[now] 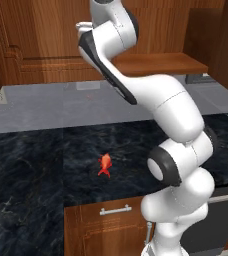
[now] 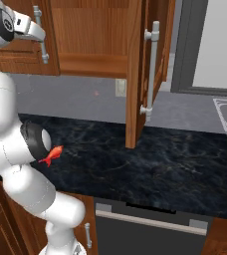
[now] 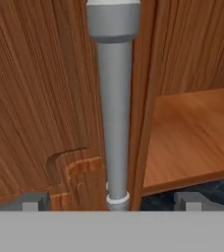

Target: Retrieve the tupperware from the cabinet, then place the raw meat into the tupperware to avoid contamination.

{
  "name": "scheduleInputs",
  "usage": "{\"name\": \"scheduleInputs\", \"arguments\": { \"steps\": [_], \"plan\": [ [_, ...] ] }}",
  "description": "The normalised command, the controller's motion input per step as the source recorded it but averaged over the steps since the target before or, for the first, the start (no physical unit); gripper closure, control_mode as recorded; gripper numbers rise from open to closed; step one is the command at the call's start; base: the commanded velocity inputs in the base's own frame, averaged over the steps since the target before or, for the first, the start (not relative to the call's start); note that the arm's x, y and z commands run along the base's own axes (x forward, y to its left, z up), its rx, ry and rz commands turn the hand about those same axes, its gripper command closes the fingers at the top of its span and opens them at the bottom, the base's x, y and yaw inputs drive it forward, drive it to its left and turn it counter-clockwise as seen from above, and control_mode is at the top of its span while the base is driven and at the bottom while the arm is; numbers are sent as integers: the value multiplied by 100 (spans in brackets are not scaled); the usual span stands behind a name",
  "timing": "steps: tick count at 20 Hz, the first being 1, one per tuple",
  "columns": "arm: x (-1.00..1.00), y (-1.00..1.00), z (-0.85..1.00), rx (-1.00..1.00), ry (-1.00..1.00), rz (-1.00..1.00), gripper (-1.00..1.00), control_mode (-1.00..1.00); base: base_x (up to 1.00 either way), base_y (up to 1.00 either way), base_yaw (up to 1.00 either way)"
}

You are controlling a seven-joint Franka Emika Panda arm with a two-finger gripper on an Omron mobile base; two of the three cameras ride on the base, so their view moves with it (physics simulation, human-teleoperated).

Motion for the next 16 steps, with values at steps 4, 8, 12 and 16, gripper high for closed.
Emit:
{"name": "scheduleInputs", "arguments": {
  "steps": [4, 8, 12, 16],
  "plan": [
    [44, 0, -3, 2, 0, 8, -100, -100, 0, 0, 0],
    [41, 0, -5, 1, 0, 8, -100, -100, 0, 0, 0],
    [38, 0, -10, 0, -1, 7, -100, -100, 0, 0, 0],
    [35, -3, -15, 0, -5, 8, -100, -100, 0, 0, 0]
  ]
}}
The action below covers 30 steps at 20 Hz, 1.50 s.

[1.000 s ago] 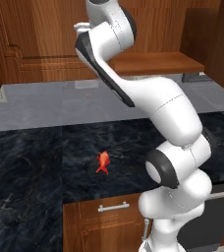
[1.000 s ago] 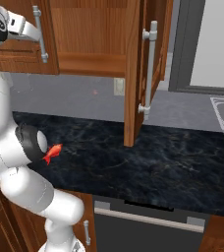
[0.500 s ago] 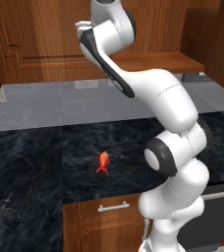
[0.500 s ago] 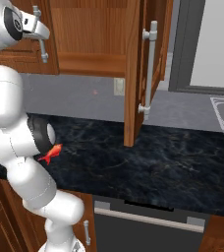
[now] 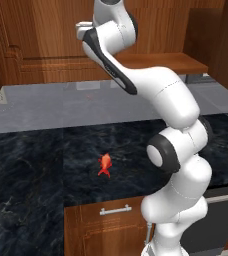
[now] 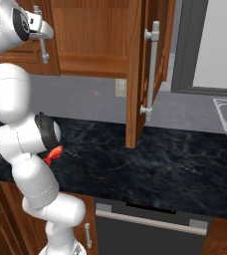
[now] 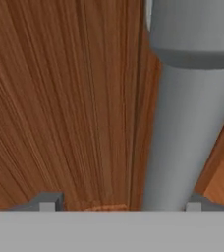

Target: Retrieve the tupperware from the cabinet, then place the raw meat into the tupperware to avoid contamination.

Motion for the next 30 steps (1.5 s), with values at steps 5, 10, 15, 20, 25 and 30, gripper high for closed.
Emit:
{"name": "scheduleInputs", "arguments": {
  "steps": [5, 10, 15, 20, 25, 30],
  "plan": [
    [31, -19, -9, 3, -2, 5, -100, -100, 0, 0, 0],
    [19, -4, -7, 4, 0, 3, 100, -100, 0, 0, 0],
    [6, -2, -8, 4, -1, 1, 100, -100, 0, 0, 0],
    [0, 0, -12, 5, -3, 0, 100, -100, 0, 0, 0],
    [-6, 5, -19, 3, -1, -2, 100, -100, 0, 0, 0],
    [-24, 31, -19, -2, 5, -8, 100, -100, 0, 0, 0]
  ]
}}
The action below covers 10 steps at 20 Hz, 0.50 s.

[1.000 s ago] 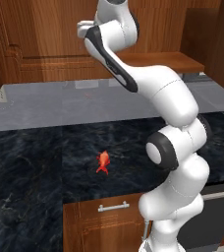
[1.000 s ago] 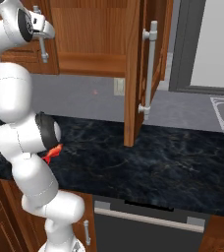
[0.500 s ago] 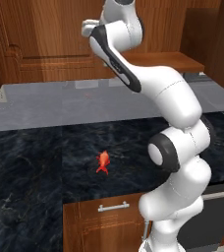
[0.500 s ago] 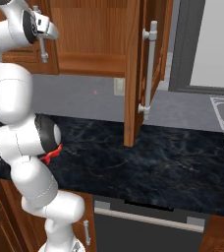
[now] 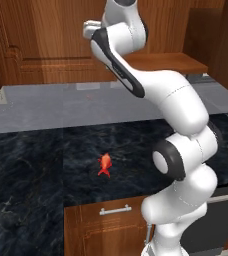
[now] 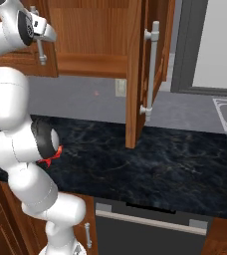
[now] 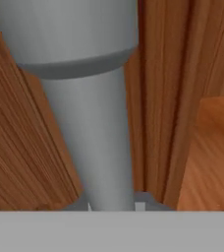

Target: Retrieve the tupperware from the cabinet, then place the raw meat into the tupperware to avoid contamination.

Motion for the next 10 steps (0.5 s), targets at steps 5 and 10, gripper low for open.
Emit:
{"name": "scheduleInputs", "arguments": {
  "steps": [5, 10],
  "plan": [
    [-38, 44, 0, -13, 12, -7, 100, -100, 0, 0, 0],
    [-51, 52, 0, -16, 13, -8, 100, -100, 0, 0, 0]
  ]
}}
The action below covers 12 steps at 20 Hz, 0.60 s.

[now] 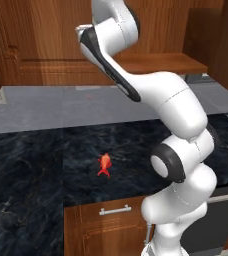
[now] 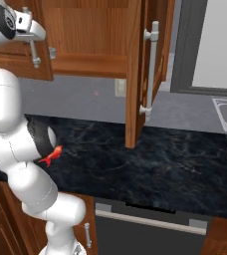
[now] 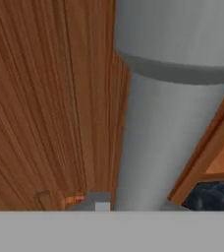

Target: Retrieve the tupperware from the cabinet, then place the raw meat into the tupperware to avoid contamination.

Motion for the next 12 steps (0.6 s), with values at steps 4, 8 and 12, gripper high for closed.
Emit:
{"name": "scheduleInputs", "arguments": {
  "steps": [4, 8, 12],
  "plan": [
    [-63, 50, 0, -15, 11, -8, 100, -100, 0, 0, 0],
    [-65, 47, 0, -9, 8, -12, 100, -100, 0, 0, 0],
    [-78, 44, 0, -3, 3, -12, 100, -100, 0, 0, 0]
  ]
}}
